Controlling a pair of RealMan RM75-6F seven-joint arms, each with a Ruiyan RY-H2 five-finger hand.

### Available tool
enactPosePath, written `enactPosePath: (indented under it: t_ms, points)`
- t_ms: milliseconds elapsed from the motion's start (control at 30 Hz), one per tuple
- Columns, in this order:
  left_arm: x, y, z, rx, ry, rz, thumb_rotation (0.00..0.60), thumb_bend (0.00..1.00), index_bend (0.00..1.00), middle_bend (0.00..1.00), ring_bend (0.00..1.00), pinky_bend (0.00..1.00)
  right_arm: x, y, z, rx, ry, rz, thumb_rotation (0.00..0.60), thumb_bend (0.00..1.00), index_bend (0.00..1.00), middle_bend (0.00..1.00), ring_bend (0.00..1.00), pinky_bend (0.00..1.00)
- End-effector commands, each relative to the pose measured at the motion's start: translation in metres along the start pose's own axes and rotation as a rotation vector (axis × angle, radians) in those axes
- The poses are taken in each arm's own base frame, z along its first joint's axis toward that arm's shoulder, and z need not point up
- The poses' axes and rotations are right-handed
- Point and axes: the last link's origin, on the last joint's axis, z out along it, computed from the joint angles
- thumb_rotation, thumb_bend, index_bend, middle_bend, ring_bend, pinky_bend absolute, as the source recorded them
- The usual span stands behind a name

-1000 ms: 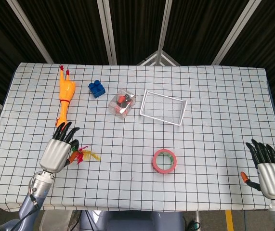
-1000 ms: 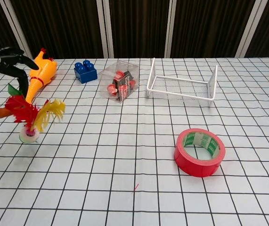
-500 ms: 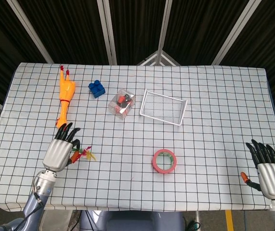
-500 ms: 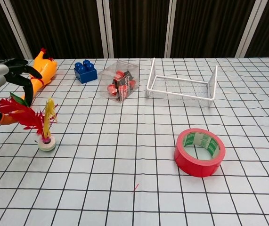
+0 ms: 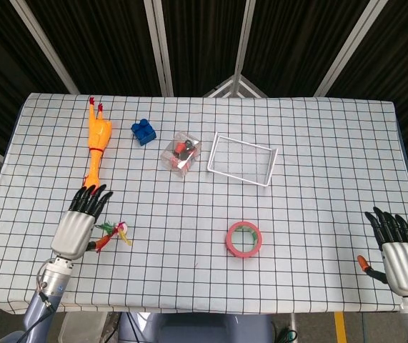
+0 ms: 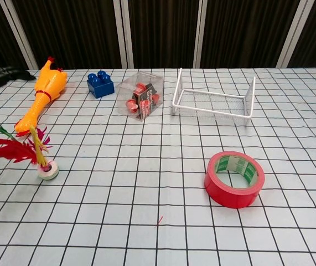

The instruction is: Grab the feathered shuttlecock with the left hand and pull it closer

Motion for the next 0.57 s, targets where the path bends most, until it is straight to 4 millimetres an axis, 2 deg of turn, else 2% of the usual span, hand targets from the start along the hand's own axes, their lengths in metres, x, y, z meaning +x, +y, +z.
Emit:
enactPosePath:
  t_ms: [33,300,433,567]
  points:
    - [0.021,-0.015,-0.015,0.016,0.063,-0.008,0.6,0.14,0.02,0.0,0.0,0.0,0.0,0.0,0.0,-0.002,-0.002,-0.002,0.6,0.34,0.0,0.0,0.0,0.0]
    - [0.046,-0.053,-0.06,0.074,0.041,0.042,0.6,0.11,0.01,0.0,0.0,0.0,0.0,0.0,-0.001,0.005,-0.001,-0.016,0.6,0.34,0.0,0.0,0.0,0.0]
    - [0.054,-0.078,-0.09,0.106,0.044,0.115,0.6,0.09,0.0,0.0,0.0,0.0,-0.001,-0.002,-0.001,0.018,-0.002,-0.016,0.6,0.34,0.0,0.0,0.0,0.0]
    - [0.058,-0.093,-0.113,0.167,0.013,0.117,0.6,0.09,0.0,0.0,0.0,0.0,-0.002,-0.003,-0.002,0.022,-0.005,-0.019,0.6,0.34,0.0,0.0,0.0,0.0]
